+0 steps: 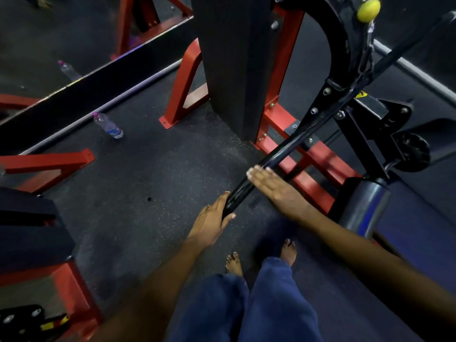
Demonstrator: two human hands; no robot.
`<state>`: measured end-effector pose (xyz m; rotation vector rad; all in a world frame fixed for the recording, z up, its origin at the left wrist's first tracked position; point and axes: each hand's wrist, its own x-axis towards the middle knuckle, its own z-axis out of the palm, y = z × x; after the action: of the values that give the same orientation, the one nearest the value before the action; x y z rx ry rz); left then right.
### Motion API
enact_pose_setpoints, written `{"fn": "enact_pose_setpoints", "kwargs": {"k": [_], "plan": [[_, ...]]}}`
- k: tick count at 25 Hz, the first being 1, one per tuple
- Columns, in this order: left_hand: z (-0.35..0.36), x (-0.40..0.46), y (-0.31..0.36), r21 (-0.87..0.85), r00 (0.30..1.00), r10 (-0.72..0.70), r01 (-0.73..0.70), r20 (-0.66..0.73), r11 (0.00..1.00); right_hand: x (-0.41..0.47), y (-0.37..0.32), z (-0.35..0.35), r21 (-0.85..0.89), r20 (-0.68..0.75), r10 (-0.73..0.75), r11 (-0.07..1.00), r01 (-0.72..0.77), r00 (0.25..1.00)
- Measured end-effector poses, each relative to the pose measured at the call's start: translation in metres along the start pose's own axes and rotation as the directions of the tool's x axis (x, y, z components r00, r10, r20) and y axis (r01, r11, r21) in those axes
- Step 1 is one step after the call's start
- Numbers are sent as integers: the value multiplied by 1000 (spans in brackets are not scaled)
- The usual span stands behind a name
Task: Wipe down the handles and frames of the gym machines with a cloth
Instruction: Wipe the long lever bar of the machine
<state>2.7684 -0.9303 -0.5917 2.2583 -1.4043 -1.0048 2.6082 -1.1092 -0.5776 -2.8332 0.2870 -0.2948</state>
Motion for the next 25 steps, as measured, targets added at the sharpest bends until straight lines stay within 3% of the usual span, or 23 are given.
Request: {"fn": "enact_pose_setpoints", "kwargs": {"k": [1,2,4,5,6,7,8,10,12,13,14,15,16,17,18,19,20,21,22,25], "plan": [[1,-2,0,-9,1000,4,-4,-7,1000,3,6,-3,-45,22,-98,994,99,995],[2,-4,-1,-21,1000,5,-6,-22,1000,8,19,-9,-78,22,-75,994,77,997],[4,-9,-5,-37,999,-7,5,-47,999,20,55,-24,-33,-78,233,971,-237,969],[6,-12,-8,-36,999,-16,14,-51,999,22,64,-32,23,-145,402,915,-403,904],[9,-14,-11,-34,998,-25,24,-52,999,24,61,-31,64,-166,502,864,-499,849],[11,-17,-13,-32,998,-34,33,-50,999,23,45,-22,76,-159,519,855,-513,840],[12,-18,-15,-32,998,-41,40,-46,999,21,20,-6,64,-130,457,889,-453,880],[13,-17,-17,-46,998,-48,46,-38,998,4,-30,23,52,-10,99,994,-98,995],[14,-16,-18,-65,999,-40,38,-27,997,-8,-33,25,27,83,-202,979,200,976],[15,-16,-18,-72,999,-40,38,-27,997,-6,-21,18,0,50,-204,979,204,978],[15,-16,-18,-78,998,-43,40,-36,996,-3,-7,13,1,-34,-83,997,83,996],[15,-16,-18,-85,998,-45,41,-43,996,1,0,5,85,-151,153,986,-142,977],[15,-17,-18,-88,998,-43,39,-48,995,4,4,0,256,-269,477,873,-416,837],[15,-18,-17,-90,998,-38,33,-54,995,9,4,-5,490,-281,791,605,-628,543],[15,-19,-16,-87,998,-27,21,-64,996,16,4,-5,698,-165,962,270,-664,217],[15,-20,-16,-82,997,-11,5,-78,997,27,2,-7,841,56,998,-32,-541,27],[16,-20,-17,-72,996,8,-14,-88,997,38,2,-7,912,254,967,-229,-341,30],[16,-20,-19,-56,995,29,-35,-97,998,48,-4,-6,919,360,928,-334,-210,97],[18,-20,-21,-40,993,49,-53,-105,998,55,-17,-2,900,425,891,-399,-174,159],[19,-20,-23,-25,988,80,-84,-129,996,48,-76,17,826,544,789,-447,-343,284]]}}
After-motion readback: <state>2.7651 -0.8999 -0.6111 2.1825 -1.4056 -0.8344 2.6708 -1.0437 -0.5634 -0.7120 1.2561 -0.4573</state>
